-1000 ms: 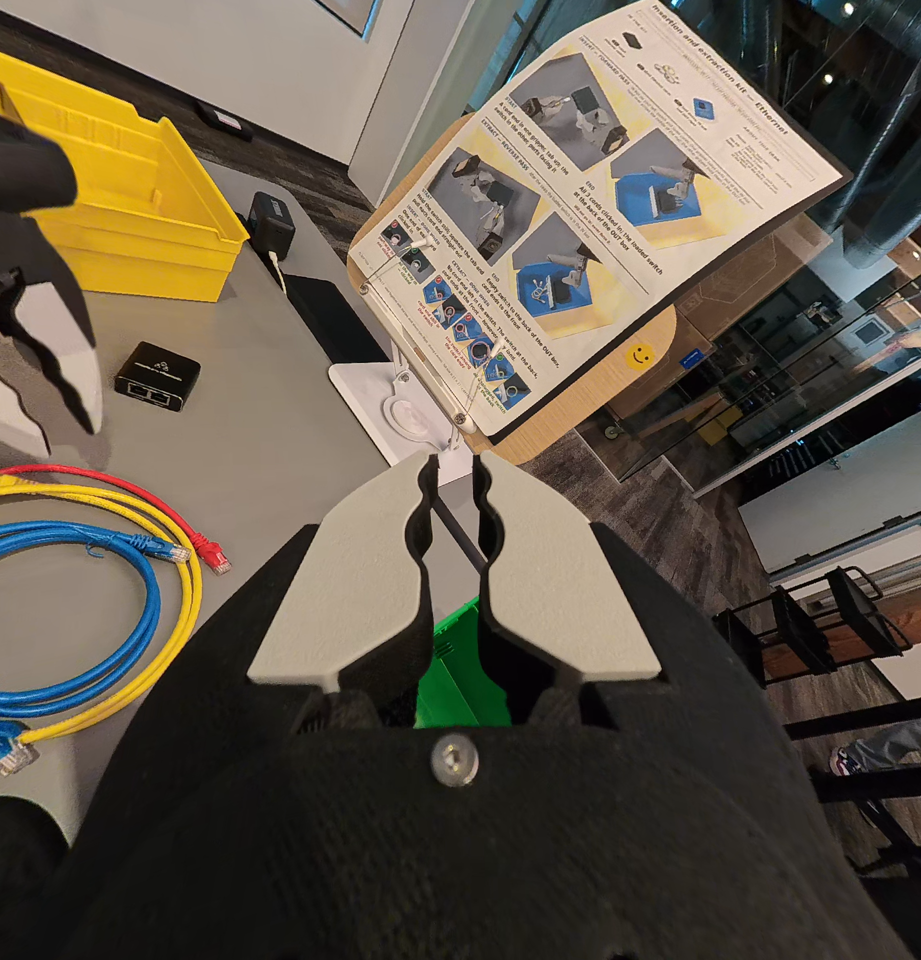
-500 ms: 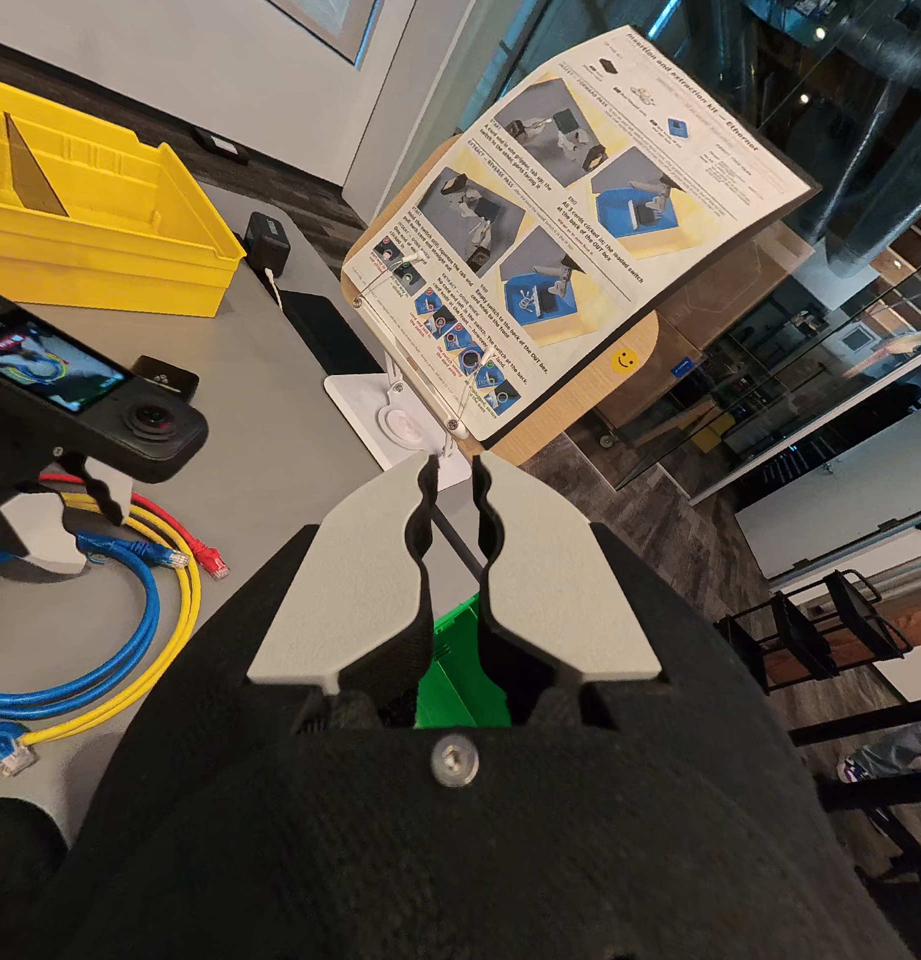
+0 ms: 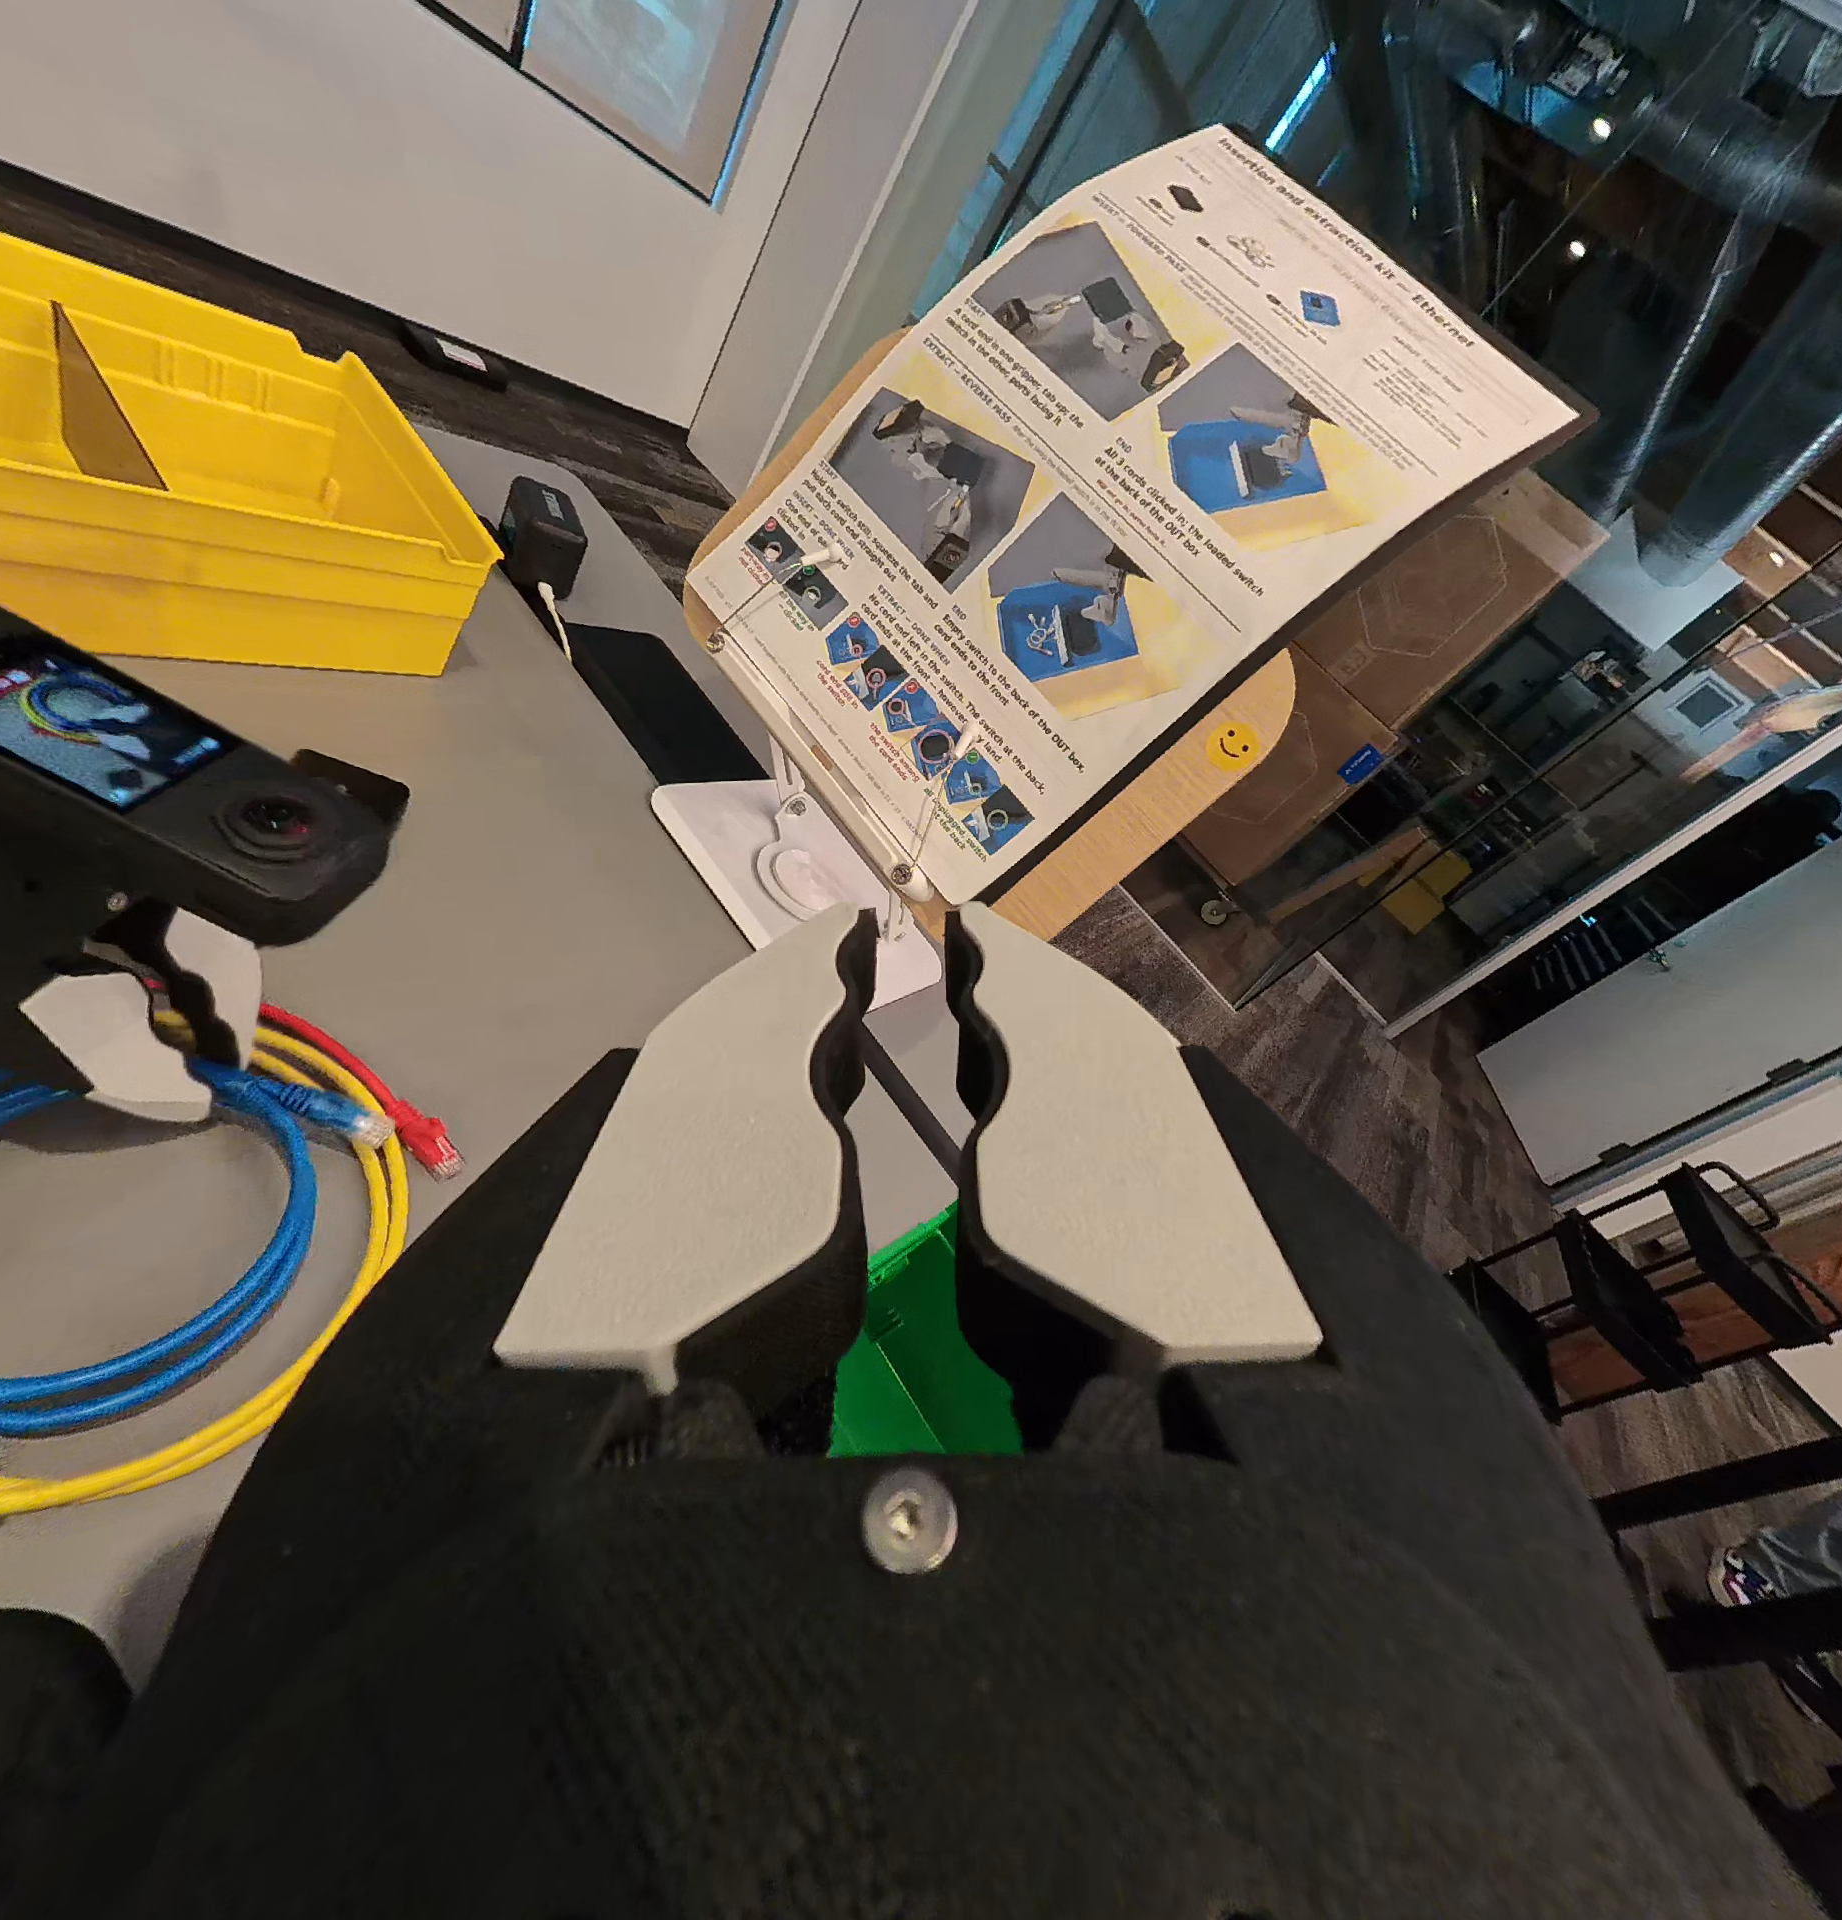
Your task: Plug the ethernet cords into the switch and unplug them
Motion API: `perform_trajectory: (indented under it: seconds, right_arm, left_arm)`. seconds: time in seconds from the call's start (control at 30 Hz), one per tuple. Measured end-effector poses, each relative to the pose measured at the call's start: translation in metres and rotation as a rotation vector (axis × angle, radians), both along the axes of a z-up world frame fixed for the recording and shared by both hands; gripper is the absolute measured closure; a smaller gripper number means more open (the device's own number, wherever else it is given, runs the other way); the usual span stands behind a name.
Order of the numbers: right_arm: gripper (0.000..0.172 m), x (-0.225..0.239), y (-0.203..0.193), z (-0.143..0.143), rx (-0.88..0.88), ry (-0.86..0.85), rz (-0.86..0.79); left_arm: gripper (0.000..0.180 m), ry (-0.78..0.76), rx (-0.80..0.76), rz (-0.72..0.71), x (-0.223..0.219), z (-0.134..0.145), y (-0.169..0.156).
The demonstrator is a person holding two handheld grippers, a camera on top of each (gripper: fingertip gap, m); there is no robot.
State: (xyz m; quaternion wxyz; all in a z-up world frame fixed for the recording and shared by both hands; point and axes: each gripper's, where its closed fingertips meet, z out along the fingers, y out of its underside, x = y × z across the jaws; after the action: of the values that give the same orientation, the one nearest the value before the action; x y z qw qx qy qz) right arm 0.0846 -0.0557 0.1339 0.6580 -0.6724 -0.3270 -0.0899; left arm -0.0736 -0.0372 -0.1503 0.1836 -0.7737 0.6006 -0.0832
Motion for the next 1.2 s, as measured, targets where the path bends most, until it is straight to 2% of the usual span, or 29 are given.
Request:
perform_trajectory:
  seconds: [0.13,0.23,0.33,0.43,0.57,0.67,0.77,0.9,0.97,1.07,1.1,1.2]
  right_arm:
    - [0.158,-0.006,0.003,-0.002,-0.009,-0.011,0.009]
    - [0.158,-0.014,0.008,-0.006,-0.027,-0.026,0.024]
    - [0.158,-0.029,0.016,-0.011,-0.053,-0.051,0.05]
    - [0.158,-0.053,0.025,-0.017,-0.084,-0.068,0.095]
    - [0.149,-0.11,0.037,-0.02,-0.111,-0.012,0.233]
    - [0.139,-0.15,0.053,-0.029,-0.16,0.064,0.27]
    - [0.124,-0.178,0.069,-0.049,-0.26,0.132,0.267]
    - [0.12,-0.187,0.092,-0.075,-0.327,0.137,0.15]
    - [0.124,-0.187,0.098,-0.088,-0.377,0.144,0.105]
    - [0.14,-0.185,0.102,-0.1,-0.423,0.115,0.077]
    - [0.154,-0.187,0.1,-0.103,-0.44,0.108,0.096]
    - [0.156,-0.183,0.101,-0.106,-0.459,0.107,0.092]
  left_arm:
    - [0.168,-0.089,0.13,0.003,-0.001,0.032,0.012]
    - [0.168,-0.168,0.253,0.032,-0.009,0.068,0.028]
    - [0.169,-0.258,0.312,0.094,-0.025,0.107,0.043]
    - [0.169,-0.32,0.341,0.171,-0.048,0.14,0.057]
    - [0.169,-0.318,0.444,0.265,-0.081,0.171,0.073]
    - [0.169,-0.316,0.489,0.317,-0.096,0.183,0.08]
    - [0.169,-0.317,0.513,0.357,-0.105,0.188,0.086]
    - [0.169,-0.336,0.529,0.384,-0.11,0.195,0.089]
    - [0.169,-0.341,0.538,0.391,-0.11,0.197,0.091]
    - [0.169,-0.341,0.557,0.389,-0.109,0.2,0.091]
    - [0.169,-0.347,0.558,0.383,-0.107,0.201,0.09]
    - [0.169,-0.35,0.568,0.374,-0.103,0.201,0.087]
